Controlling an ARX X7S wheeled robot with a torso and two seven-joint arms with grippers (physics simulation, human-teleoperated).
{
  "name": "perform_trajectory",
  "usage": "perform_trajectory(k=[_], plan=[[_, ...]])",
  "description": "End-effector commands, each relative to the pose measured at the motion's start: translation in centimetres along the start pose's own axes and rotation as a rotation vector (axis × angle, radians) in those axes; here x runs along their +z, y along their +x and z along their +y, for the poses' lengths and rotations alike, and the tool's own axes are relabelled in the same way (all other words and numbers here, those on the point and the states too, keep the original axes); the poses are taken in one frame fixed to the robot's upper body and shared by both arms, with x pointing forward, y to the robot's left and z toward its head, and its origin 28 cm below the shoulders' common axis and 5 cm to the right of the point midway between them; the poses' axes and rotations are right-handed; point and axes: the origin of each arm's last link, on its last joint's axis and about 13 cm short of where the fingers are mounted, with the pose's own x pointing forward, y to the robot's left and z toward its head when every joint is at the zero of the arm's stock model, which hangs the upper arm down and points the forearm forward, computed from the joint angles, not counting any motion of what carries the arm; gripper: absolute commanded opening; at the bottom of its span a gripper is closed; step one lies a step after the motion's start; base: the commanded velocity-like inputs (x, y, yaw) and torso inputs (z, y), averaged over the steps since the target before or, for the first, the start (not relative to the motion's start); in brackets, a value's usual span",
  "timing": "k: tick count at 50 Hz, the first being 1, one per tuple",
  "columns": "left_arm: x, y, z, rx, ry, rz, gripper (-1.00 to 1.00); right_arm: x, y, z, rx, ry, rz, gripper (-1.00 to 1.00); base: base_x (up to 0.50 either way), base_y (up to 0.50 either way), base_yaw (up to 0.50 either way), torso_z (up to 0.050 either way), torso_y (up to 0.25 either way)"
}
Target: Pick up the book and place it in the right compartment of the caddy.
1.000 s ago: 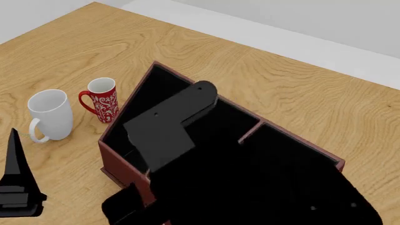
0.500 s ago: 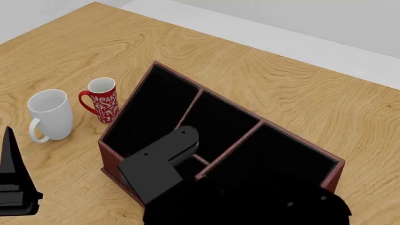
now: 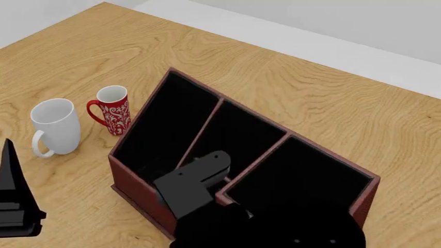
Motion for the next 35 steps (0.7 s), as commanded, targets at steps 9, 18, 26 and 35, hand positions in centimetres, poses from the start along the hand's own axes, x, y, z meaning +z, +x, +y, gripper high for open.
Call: perform_trajectory(k=[9, 18, 26, 35], plan=[[0.0, 0.0, 0.1, 0.002, -0.004, 0.003, 1.0, -1.9, 3.7, -0.6, 0.014, 0.022, 0.038, 1.0, 0.0, 0.0, 0.0, 0.0, 0.0], [0.0, 0.1, 0.1, 0.003, -0.006, 0.004, 1.0, -2.9, 4.6, -0.6, 0.028, 0.035, 0.056, 1.0, 0.0, 0.0, 0.0, 0.0, 0.0], [0.0, 0.0, 0.0, 0.0, -0.006, 0.005, 1.0, -3.6, 5.6, -0.5, 0.041, 0.041, 0.066, 1.0, 0.0, 0.0, 0.0, 0.0, 0.0], [-0.1, 0.0, 0.0, -0.004, -0.004, 0.007, 1.0, -4.1, 6.5, -0.6, 0.049, 0.05, 0.077, 1.0, 0.0, 0.0, 0.0, 0.0, 0.0]])
